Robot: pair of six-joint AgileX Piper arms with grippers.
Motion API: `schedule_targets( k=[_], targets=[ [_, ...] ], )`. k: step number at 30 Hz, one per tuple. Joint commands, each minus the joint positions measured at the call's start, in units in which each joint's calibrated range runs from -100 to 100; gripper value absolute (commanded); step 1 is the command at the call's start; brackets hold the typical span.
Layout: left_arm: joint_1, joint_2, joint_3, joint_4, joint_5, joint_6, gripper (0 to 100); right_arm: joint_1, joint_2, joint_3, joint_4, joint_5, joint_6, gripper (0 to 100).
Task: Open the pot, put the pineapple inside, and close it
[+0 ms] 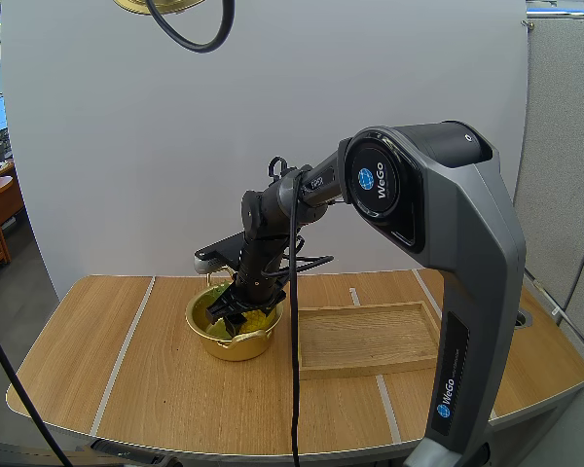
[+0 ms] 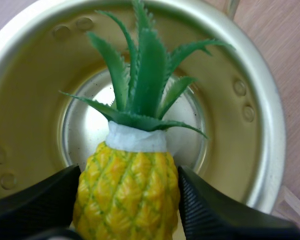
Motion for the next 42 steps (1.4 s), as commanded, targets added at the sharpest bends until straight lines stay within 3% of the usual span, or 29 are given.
schedule_targets(
  k=[1,17,18,21,22,31,42],
  targets=[
    [-0.23,-0.4,-0.5,0.7,-1.9,-0.6,0,0.0,1.0,-0.4,-0.4,0.3,0.1,0],
    [-0.23,-0.4,-0.5,0.7,-1.9,-0.6,0,0.0,2.3,-0.4,-0.2,0.9,0.0,0],
    [-0.23,-0.4,-0.5,0.7,-1.9,-0.6,0,0.0,2.3,-0.4,-0.2,1.0,0.0,37],
    [-0.23,-0.4,-0.5,0.7,-1.9,-0.6,0,0.0,2.3,-0.8,-0.2,1.4,0.0,97],
    [-0.23,-0.4,-0.5,0.7,-1.9,-0.6,0,0.0,2.3,-1.1,-0.2,1.8,0.0,100],
    [-0.23,-0.4,-0.5,0.7,-1.9,-0.6,0,0.0,-0.3,-3.4,1.2,4.2,0.0,100],
    [-0.23,-0.4,-0.5,0.7,-1.9,-0.6,0,0.0,-16.4,-3.5,1.2,12.5,0.1,100]
  ],
)
